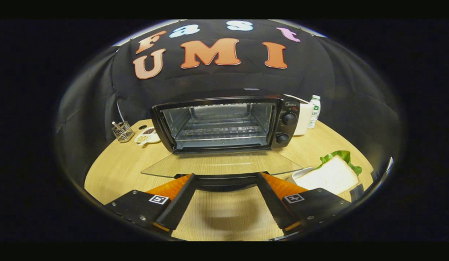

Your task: Open the toaster oven, put the food inside, and close the toaster oven door.

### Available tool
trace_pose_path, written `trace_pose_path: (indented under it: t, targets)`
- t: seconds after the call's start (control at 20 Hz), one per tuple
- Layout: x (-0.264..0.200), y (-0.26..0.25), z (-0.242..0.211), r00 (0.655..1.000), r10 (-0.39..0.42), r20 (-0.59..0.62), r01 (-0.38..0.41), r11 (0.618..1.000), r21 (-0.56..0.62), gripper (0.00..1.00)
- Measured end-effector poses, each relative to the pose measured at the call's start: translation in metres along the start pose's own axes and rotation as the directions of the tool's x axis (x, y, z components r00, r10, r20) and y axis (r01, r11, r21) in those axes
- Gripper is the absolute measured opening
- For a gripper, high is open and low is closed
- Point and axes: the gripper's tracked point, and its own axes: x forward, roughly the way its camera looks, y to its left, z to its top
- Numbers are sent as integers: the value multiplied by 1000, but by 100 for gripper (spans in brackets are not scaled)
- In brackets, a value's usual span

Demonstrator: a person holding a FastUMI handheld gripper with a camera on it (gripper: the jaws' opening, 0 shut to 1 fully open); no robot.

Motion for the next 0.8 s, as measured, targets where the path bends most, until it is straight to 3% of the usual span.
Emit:
trace_pose_path:
  t: [0.6,0.8]
  targets:
    - [17,-9,-58,995,-7,-101,5,1000,-13,99]
    - [1,-13,-57,982,77,-174,-86,995,-46,100]
